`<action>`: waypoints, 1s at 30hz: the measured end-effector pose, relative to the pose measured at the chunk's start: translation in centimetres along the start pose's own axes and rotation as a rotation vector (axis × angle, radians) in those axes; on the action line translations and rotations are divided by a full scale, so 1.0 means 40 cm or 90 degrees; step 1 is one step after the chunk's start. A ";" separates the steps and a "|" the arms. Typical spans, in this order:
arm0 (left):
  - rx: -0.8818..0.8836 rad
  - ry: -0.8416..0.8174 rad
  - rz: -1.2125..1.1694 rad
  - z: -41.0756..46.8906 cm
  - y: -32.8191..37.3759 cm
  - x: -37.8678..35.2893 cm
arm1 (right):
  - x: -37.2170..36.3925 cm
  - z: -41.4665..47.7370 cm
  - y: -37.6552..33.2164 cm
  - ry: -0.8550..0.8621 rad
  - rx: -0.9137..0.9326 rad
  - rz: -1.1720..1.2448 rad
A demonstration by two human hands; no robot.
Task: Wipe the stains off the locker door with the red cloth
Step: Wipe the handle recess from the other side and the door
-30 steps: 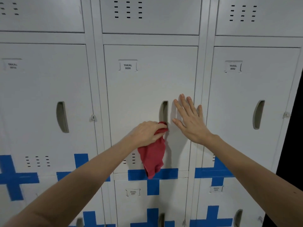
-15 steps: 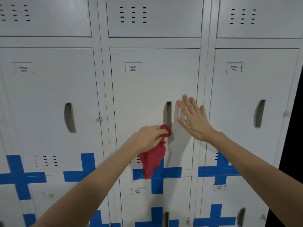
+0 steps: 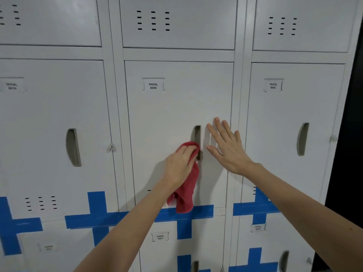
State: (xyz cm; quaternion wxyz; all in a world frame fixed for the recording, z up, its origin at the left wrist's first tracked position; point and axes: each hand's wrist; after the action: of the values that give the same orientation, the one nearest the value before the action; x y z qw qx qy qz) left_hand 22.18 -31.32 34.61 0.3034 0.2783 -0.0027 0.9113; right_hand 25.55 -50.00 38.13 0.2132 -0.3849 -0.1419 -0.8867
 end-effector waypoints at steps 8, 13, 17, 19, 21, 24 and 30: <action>-0.037 -0.158 0.121 -0.009 -0.016 -0.013 | -0.001 0.002 0.004 0.003 0.009 0.010; 0.031 -0.176 0.051 0.001 0.017 0.009 | -0.007 0.003 0.003 0.001 0.008 0.005; 0.050 -0.163 0.045 -0.006 0.029 0.008 | -0.006 0.003 0.004 0.000 0.005 0.005; 0.056 -0.147 0.038 -0.006 0.032 0.006 | -0.005 0.003 0.003 0.000 0.006 0.010; 0.065 -0.142 0.029 -0.006 0.032 0.004 | -0.003 0.002 0.001 -0.001 0.008 0.016; 0.079 -0.139 0.010 -0.004 0.032 0.004 | 0.002 0.002 -0.001 -0.007 0.001 0.022; 0.168 -0.144 -0.139 0.016 0.033 0.043 | 0.022 -0.001 0.005 -0.041 0.013 0.025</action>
State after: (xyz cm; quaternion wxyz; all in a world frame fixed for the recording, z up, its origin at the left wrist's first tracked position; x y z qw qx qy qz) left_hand 20.65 -31.55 36.24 0.3591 0.4150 0.1128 0.8283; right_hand 25.08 -50.43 38.80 0.2298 -0.4141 -0.1498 -0.8679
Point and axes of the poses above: each hand's wrist, its own z-axis towards the middle knuckle, its own x-axis out of the back of the hand, y = z × x, and after that the axes turned 7 degrees about -z, right-handed
